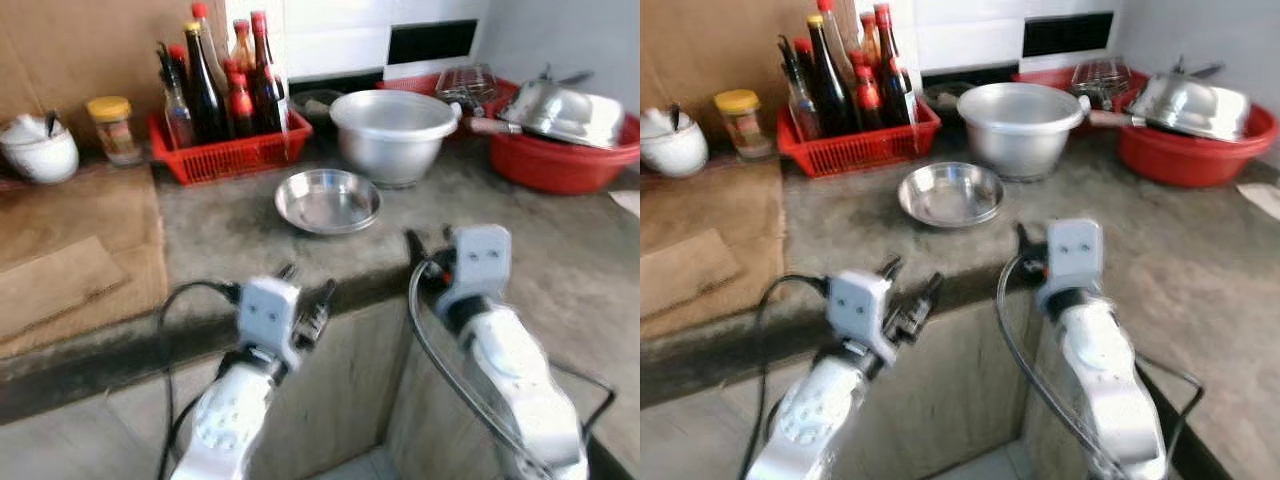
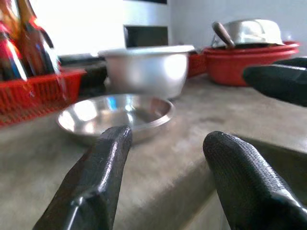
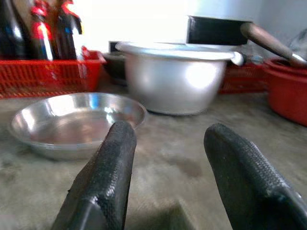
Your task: Kitchen organization
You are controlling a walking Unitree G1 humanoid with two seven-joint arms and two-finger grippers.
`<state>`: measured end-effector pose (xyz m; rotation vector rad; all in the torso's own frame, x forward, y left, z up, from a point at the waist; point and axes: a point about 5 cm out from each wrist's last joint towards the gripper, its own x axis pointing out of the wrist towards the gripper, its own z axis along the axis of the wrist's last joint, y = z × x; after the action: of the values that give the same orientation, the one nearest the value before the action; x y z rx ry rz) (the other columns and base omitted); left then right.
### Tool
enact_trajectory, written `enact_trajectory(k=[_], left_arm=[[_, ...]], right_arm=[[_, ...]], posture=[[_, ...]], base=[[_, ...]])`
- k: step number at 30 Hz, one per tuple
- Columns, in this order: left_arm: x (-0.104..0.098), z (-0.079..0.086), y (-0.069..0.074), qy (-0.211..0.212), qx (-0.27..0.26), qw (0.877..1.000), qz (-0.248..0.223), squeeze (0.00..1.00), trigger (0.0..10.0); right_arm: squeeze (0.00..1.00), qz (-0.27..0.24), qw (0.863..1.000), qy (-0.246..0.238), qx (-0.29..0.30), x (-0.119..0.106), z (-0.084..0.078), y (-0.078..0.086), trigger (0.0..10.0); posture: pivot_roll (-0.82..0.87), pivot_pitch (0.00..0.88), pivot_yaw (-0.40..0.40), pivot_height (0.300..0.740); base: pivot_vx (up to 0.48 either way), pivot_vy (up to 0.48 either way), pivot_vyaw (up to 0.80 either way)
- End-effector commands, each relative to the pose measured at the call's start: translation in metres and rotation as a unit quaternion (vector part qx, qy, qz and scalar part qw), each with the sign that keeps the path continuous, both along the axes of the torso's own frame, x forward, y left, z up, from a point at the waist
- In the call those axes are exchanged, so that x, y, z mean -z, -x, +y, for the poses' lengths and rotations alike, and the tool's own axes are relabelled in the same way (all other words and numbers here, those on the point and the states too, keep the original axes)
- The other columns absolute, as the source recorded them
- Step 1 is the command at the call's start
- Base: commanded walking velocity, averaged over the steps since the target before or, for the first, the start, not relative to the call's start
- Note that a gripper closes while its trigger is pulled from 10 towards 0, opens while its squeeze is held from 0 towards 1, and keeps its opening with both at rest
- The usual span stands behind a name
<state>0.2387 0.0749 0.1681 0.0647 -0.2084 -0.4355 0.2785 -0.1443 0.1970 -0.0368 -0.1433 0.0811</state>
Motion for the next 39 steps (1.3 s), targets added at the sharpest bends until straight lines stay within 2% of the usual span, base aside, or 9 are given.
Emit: enact_trajectory(k=[1, 17, 24, 26, 27, 32, 33, 34, 39], left_arm=[[-0.002, 0.006, -0.001, -0.004, -0.013, 1.000, -0.004, 0.00, 10.0], [0.002, 0.007, 0.000, -0.003, -0.023, 1.000, 0.006, 0.00, 10.0], [0.003, 0.002, 0.003, 0.001, -0.017, 1.000, 0.009, 0.00, 10.0], [0.003, 0.001, 0.004, 0.001, -0.012, 1.000, 0.012, 0.00, 10.0], [0.003, 0.001, 0.004, 0.000, -0.012, 1.000, 0.013, 0.00, 10.0], [0.003, 0.003, 0.005, 0.001, -0.023, 1.000, 0.011, 0.00, 10.0], [0.003, 0.003, 0.006, 0.002, -0.024, 1.000, 0.012, 0.00, 10.0], [0.003, 0.004, 0.006, 0.002, -0.025, 1.000, 0.013, 0.00, 10.0], [0.005, 0.003, 0.008, 0.003, -0.025, 1.000, 0.016, 0.00, 10.0]], right_arm=[[0.00, -0.008, 1.000, -0.006, -0.023, -0.007, 0.011, -0.001, 10.0], [0.00, -0.004, 0.999, 0.015, -0.032, -0.023, 0.012, -0.024, 10.0], [0.00, 0.069, 0.997, -0.005, -0.020, -0.011, 0.011, -0.047, 10.0], [0.07, 0.092, 0.995, -0.017, -0.019, -0.008, 0.012, -0.055, 10.0], [1.00, 0.100, 0.994, -0.021, -0.022, -0.008, 0.013, -0.058, 10.0], [1.00, 0.124, 0.992, -0.011, -0.030, -0.010, 0.018, -0.065, 10.0], [0.12, 0.135, 0.990, -0.022, -0.032, -0.013, 0.020, -0.069, 10.0], [0.00, 0.136, 0.990, -0.025, -0.035, -0.015, 0.021, -0.070, 10.0], [0.00, 0.168, 0.984, -0.042, -0.039, -0.017, 0.023, -0.078, 10.0]], posture=[[0.18, 0.039, -0.041, 0.740], [0.18, 0.060, -0.056, 0.740], [0.18, 0.067, -0.058, 0.740], [0.18, 0.070, -0.062, 0.740], [0.19, 0.075, -0.066, 0.740], [0.19, 0.083, -0.073, 0.740], [0.20, 0.086, -0.077, 0.740], [0.19, 0.089, -0.076, 0.740], [0.19, 0.095, -0.078, 0.740]], base=[[0.307, 0.000, 0.00], [0.142, 0.000, 0.00], [0.000, 0.000, 0.00], [0.000, 0.000, 0.00], [0.000, 0.000, 0.00], [0.000, 0.000, 0.00], [0.000, 0.000, 0.00], [0.000, 0.000, 0.00], [0.000, 0.000, 0.00]])
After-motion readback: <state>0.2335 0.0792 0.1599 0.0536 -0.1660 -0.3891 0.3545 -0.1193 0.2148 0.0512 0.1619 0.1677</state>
